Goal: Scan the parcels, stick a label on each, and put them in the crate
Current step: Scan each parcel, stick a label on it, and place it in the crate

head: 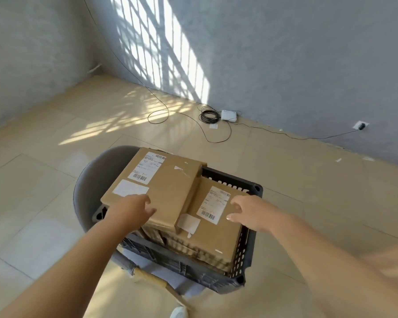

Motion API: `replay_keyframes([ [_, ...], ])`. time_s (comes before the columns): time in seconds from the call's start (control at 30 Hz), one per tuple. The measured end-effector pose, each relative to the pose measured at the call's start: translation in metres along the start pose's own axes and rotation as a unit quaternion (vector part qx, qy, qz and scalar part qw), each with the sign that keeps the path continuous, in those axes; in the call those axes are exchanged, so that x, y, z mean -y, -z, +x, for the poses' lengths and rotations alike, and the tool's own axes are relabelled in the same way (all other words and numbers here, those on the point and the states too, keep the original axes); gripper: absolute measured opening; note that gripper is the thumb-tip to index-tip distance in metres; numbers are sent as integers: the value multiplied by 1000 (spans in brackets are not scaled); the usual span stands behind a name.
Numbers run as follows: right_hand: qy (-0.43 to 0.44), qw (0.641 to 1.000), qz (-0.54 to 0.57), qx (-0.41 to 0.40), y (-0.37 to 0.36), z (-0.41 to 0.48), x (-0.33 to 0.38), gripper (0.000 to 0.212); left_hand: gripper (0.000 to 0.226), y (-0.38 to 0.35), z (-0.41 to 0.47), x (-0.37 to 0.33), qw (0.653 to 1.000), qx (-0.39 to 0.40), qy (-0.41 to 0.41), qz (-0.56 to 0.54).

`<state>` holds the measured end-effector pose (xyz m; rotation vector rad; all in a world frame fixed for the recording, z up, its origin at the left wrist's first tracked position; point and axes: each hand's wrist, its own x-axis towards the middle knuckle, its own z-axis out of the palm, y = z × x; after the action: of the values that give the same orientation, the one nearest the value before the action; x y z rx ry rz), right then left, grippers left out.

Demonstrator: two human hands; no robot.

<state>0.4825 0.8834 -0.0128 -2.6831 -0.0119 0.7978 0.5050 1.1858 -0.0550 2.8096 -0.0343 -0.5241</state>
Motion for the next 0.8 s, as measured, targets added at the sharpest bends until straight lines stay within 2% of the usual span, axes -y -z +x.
replay_keyframes([
  [0.23,-57,998,-10,-20,-12,-112,-113,60,40,-39,-66,-120,993,22,-107,55],
  [0.43,-121,992,-6,-26,-45,-228,-229,61,42,-102,-134,-240,977,53,-184,89],
  [0.6,-196,978,61,-35,-73,-328,-319,61,43,-166,-181,-338,957,87,-256,108],
  [0.8,-293,942,142,-77,-99,-421,-413,52,43,-226,-213,-443,926,129,-333,120],
])
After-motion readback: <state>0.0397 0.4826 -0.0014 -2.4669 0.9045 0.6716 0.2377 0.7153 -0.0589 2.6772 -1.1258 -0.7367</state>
